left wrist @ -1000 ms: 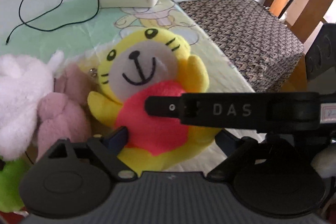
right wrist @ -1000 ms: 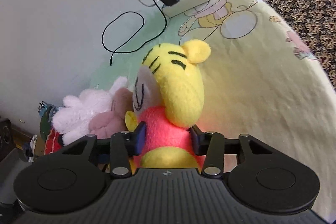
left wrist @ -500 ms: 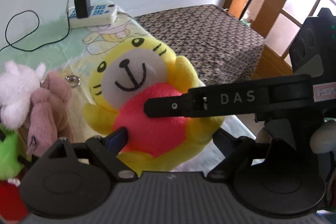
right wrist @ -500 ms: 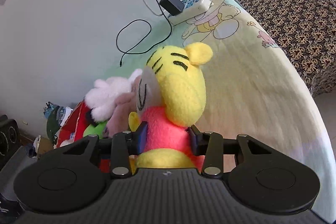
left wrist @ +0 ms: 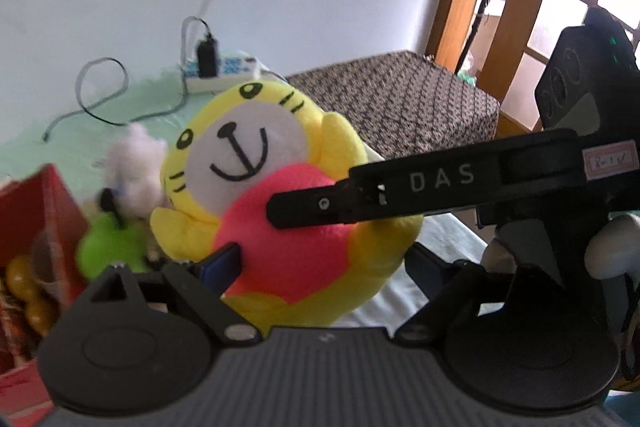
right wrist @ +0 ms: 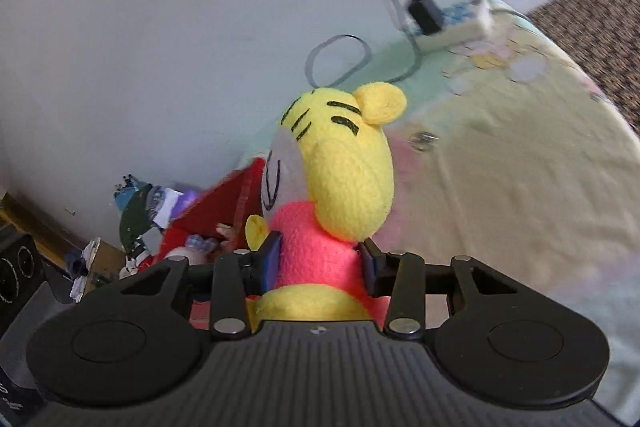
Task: Organize objects
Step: 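Close both grippers on the yellow tiger's pink body, then carry the yellow tiger with both grippers and lower it into the red box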
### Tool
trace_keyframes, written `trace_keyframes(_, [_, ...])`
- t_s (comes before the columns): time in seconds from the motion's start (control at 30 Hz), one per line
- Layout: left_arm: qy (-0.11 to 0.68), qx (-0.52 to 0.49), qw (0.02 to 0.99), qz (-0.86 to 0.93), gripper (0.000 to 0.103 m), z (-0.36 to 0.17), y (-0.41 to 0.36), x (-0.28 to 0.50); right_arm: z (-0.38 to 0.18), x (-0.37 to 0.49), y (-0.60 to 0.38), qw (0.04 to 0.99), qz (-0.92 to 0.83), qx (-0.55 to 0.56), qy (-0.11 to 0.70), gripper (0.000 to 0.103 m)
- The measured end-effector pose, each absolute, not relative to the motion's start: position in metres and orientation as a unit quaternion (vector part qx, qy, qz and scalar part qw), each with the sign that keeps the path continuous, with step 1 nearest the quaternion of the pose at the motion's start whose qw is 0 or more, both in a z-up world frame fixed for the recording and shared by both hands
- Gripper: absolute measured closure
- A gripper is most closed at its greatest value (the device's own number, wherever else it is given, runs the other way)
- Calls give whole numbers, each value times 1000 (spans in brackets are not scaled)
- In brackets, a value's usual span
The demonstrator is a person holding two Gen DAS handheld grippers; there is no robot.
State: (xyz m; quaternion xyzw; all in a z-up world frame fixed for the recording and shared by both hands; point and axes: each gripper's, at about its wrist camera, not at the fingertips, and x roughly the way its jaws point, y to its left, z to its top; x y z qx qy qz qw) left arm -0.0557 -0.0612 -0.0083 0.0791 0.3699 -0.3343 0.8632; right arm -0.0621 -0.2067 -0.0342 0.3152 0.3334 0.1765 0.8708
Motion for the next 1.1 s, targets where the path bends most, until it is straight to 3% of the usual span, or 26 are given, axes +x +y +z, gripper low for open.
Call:
trace_keyframes(0.47, [309, 65, 896, -313, 16, 32, 89, -41, 6, -26, -74, 896, 199, 267, 292, 60])
trace_keyframes(1.1, [368, 64, 877, -302, 15, -24, 158, 2, -34, 15, 15, 916, 106, 124, 368, 60])
